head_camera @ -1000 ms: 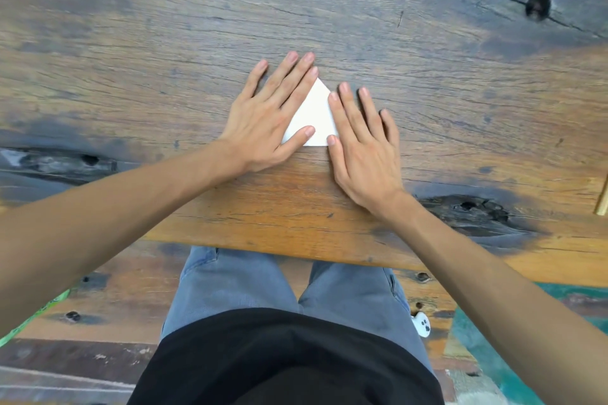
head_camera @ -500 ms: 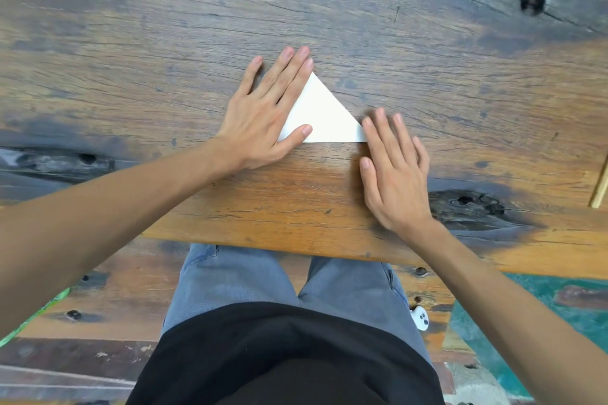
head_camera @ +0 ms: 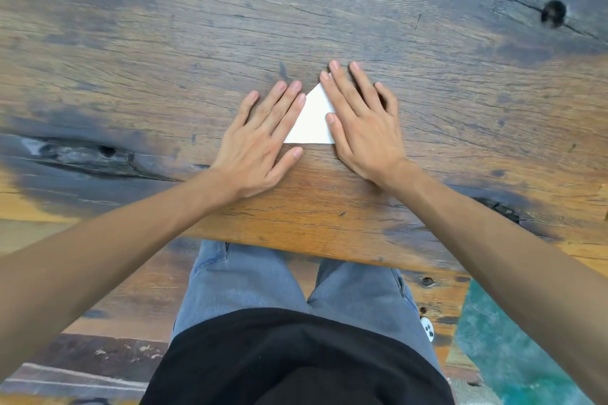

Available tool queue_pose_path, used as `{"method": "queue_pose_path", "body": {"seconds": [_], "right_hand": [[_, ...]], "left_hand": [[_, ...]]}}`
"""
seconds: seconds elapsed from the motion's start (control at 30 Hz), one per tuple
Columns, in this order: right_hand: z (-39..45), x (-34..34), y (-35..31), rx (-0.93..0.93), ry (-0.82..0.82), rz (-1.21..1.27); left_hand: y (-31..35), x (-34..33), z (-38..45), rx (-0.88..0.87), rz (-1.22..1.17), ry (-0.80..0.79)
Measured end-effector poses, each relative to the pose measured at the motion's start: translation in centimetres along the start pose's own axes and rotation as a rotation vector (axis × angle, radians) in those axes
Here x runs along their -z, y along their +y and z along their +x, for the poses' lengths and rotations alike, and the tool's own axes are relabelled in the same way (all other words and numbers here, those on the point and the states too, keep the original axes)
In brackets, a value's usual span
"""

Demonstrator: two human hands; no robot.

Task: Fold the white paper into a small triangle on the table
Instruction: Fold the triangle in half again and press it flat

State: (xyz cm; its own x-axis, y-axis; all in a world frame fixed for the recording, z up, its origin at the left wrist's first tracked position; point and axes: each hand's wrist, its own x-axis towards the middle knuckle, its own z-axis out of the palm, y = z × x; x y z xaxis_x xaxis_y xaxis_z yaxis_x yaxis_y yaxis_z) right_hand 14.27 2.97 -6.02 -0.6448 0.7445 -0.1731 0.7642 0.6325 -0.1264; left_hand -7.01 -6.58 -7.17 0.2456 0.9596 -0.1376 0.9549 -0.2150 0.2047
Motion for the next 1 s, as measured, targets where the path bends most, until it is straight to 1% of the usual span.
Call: {"method": "queue_pose_path", "body": {"seconds": [0.23,0.3,0.37,0.47,0.57,0.67,0.83,1.0], "right_hand": [[-0.1,-0.4,0.1,0.003,0.018,-0.009],[0.0,-0.3,0.1,0.002,0.015,-0.008],[0.0,-0.2,0.0,-0.003,0.008,-0.005],[0.0,0.0,-0.1,-0.024,0.031,-0.006],[0.0,0.0,-0.1,-0.028,0.040,-0.009],[-0.1,0.0,0.2,-0.012,0.009,-0.007],[-0.2,-0.3,0.3,-0.008,0.005,0.011],[-0.3,-0.4,0.6,-0.013,0.004,0.018]], "left_hand": [[-2.5,0.6,-6.6,0.017,0.017,-0.093],[-2.5,1.1,-7.3,0.041,-0.005,-0.110],[-2.0,1.8,-6.5,0.063,-0.052,-0.097],[0.1,2.6,-3.2,0.035,-0.115,-0.039],[2.7,2.6,1.5,0.033,-0.133,-0.002],[3.6,1.9,4.3,0.053,-0.099,-0.014],[2.5,0.2,4.2,0.010,-0.044,0.001],[2.5,0.0,4.3,0.021,-0.019,0.011]]}}
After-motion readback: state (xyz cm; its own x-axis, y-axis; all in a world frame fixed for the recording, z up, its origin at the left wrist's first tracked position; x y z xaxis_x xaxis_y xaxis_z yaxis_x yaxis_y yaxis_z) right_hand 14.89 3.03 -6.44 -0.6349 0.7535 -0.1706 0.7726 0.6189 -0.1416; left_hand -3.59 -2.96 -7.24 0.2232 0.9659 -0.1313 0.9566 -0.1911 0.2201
